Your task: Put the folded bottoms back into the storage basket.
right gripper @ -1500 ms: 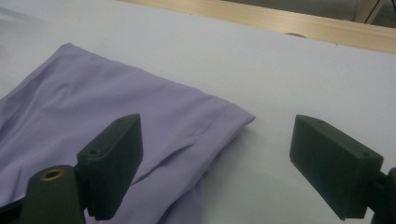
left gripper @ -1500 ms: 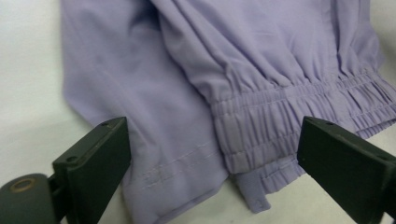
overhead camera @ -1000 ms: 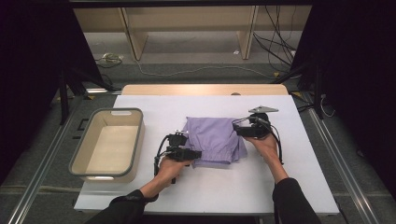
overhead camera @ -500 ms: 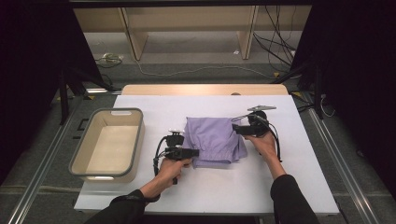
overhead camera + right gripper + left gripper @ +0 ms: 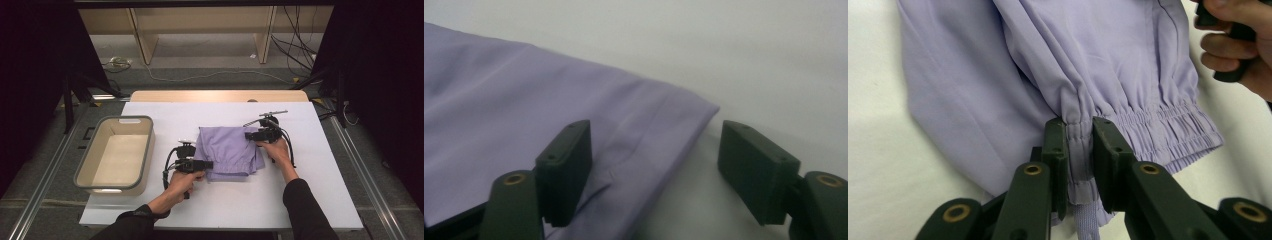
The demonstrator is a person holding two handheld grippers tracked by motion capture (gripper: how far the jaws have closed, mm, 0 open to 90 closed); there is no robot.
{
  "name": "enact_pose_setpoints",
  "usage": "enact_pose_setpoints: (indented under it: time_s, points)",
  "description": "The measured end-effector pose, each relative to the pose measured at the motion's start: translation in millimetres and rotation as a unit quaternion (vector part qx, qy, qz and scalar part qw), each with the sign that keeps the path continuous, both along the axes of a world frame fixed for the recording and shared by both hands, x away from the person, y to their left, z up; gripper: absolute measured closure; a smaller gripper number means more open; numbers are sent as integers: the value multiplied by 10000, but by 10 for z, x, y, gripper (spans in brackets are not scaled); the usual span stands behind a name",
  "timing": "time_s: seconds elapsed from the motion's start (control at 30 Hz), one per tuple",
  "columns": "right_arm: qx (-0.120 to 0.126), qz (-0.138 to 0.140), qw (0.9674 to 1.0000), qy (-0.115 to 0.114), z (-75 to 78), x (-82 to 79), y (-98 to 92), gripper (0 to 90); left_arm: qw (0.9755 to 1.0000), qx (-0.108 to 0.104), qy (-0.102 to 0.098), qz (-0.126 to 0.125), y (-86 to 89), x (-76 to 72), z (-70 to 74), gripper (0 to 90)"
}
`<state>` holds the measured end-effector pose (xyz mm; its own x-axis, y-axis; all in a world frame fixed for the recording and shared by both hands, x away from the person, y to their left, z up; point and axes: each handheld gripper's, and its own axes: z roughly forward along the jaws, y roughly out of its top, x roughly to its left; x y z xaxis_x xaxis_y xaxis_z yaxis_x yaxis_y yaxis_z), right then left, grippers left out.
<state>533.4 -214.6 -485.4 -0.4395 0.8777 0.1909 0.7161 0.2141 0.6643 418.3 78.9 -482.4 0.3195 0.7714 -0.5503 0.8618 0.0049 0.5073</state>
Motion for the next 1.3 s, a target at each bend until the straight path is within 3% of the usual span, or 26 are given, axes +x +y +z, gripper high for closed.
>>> enact_pose_setpoints:
  time_s: [0.03, 0.13, 0.2, 0.23, 0.27, 0.3, 0.33, 0.43, 0.5, 0.53, 0.73, 0.83, 0.97, 1.0, 1.07, 1.1, 1.13, 1.17, 1.3]
  points:
    - [0, 0, 10000, 0, 0, 0, 0, 399, 10000, 10, 10, -36, 8, 7, -3, 757]
    - [-51, 121, 9999, -8, -1, 26, 57, 615, 9999, 24, -43, -108, 46, 18, 9, 699]
    - [-48, 137, 9999, 7, 0, 26, 67, 656, 9998, 94, -100, -153, 86, 20, 37, 668]
    - [-119, 134, 9998, 11, 4, 19, 93, 730, 9997, 110, -130, -157, 119, 23, 60, 590]
    - [-119, 134, 9998, 11, 4, 19, 93, 730, 9997, 123, -182, -127, 151, 27, 89, 590]
    - [-143, 168, 9998, 18, 6, 16, 104, 781, 9995, 170, -224, -107, 181, 33, 119, 506]
    - [-143, 168, 9998, 18, 6, 16, 104, 781, 9992, 295, -244, -108, 210, 41, 152, 506]
    - [-166, 180, 9997, 10, 13, 13, 118, 822, 9979, 554, -341, 5, 266, 56, 207, 320]
    - [-181, 192, 9997, 5, 15, 12, 121, 826, 9977, 655, -175, 57, 289, 80, 194, 241]
    - [-196, 200, 9996, 11, 18, 10, 124, 835, 9970, 758, -92, 101, 285, 89, 158, 222]
    - [-341, 254, 9991, -69, 32, 0, 137, 853, 9963, 854, 30, 133, 287, 98, 101, 186]
    - [-391, 240, 9989, -78, 37, -9, 150, 853, 9968, 774, 161, 85, 285, 106, 49, 247]
    - [-401, 236, 9989, -88, 38, -12, 152, 853, 9965, 831, 66, 100, 258, 96, 31, 346]
    - [-388, 224, 9989, -100, 34, -12, 149, 853, 9961, 872, 18, 97, 258, 90, 23, 436]
    - [-370, 209, 9991, -81, 34, -13, 149, 853, 9958, 901, -53, 153, 238, 75, 14, 480]
    - [-360, 204, 9991, -77, 34, -13, 148, 853, 9965, 804, -13, 236, 251, 79, -1, 524]
    - [-347, 191, 9992, -72, 34, -14, 148, 852, 9964, 784, -25, 323, 252, 85, -16, 693]
    - [-347, 191, 9992, -72, 34, -14, 148, 852, 9959, 807, -54, 404, 252, 92, -33, 780]
    - [-319, 189, 9993, -54, 37, -12, 142, 852, 9971, 655, 37, 383, 239, 114, -65, 881]
